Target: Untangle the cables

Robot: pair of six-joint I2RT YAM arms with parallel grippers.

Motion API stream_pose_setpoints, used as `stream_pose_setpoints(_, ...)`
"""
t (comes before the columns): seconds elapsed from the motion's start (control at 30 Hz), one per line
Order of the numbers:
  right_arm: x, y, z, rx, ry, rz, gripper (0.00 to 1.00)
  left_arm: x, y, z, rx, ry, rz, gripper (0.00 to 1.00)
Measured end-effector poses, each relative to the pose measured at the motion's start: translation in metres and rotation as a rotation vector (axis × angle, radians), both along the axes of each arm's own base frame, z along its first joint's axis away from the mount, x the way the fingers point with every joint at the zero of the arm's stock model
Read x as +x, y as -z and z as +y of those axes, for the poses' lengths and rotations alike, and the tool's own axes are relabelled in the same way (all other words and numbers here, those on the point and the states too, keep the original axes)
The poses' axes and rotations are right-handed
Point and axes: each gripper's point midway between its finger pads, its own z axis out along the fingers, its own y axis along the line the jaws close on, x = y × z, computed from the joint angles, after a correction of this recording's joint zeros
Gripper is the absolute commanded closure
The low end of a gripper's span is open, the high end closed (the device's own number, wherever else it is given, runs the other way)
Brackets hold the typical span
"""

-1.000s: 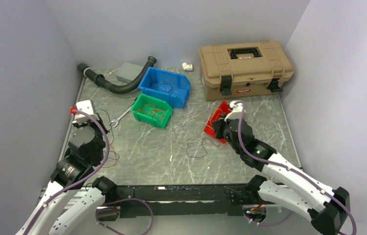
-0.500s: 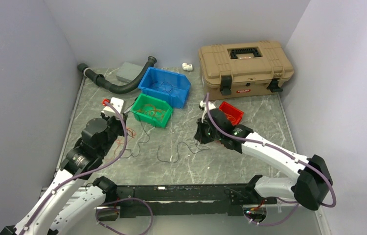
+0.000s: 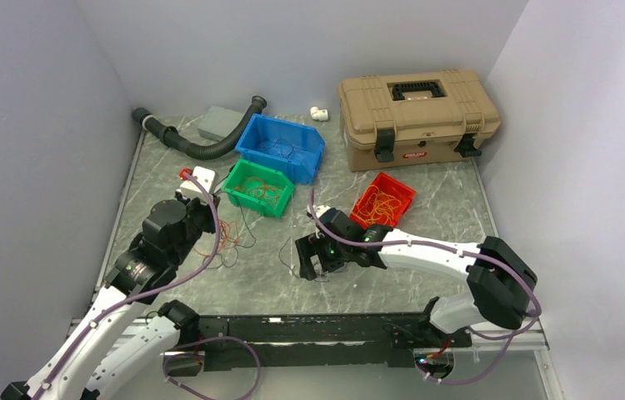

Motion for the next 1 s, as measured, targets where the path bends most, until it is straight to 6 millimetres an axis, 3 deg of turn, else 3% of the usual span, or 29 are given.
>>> stream_pose_setpoints(0.17,0.002,-0.006,0.005,0.011,0.033,-0.018,0.0,-0.001,0.003,0.003,0.009,-0.01,0.01,1.0)
stream_pose_setpoints(0.27,0.01,-0.021,0.002,0.036,0.094,-0.063,0.0,-0.001,0.003,0.003,0.009,-0.011,0.01,1.0)
stream_pose_setpoints(0.4,0.02,-0.049,-0.013,0.068,0.204,-0.134,0.0,-0.001,0.003,0.003,0.01,-0.014,0.009,1.0)
stream_pose_setpoints(0.57,0.023,-0.065,-0.038,0.105,0.353,-0.159,0.0,0.0,0.003,0.004,0.011,-0.018,0.009,1.0)
stream_pose_setpoints(0.63,0.02,-0.061,-0.052,0.135,0.413,-0.134,0.0,-0.001,0.002,0.004,0.01,-0.018,0.007,1.0)
stream_pose_setpoints(0.8,0.002,-0.02,-0.076,0.148,0.525,-0.021,0.0,-0.001,0.002,0.004,0.009,-0.017,0.007,1.0)
stream_pose_setpoints(0.9,-0.009,0.002,-0.077,0.145,0.553,0.049,0.0,-0.001,0.001,0.004,0.007,-0.017,0.003,1.0)
stream_pose_setpoints(1.0,-0.007,0.011,-0.068,0.153,0.566,0.084,0.0,-0.002,-0.001,0.005,0.003,-0.017,-0.004,1.0)
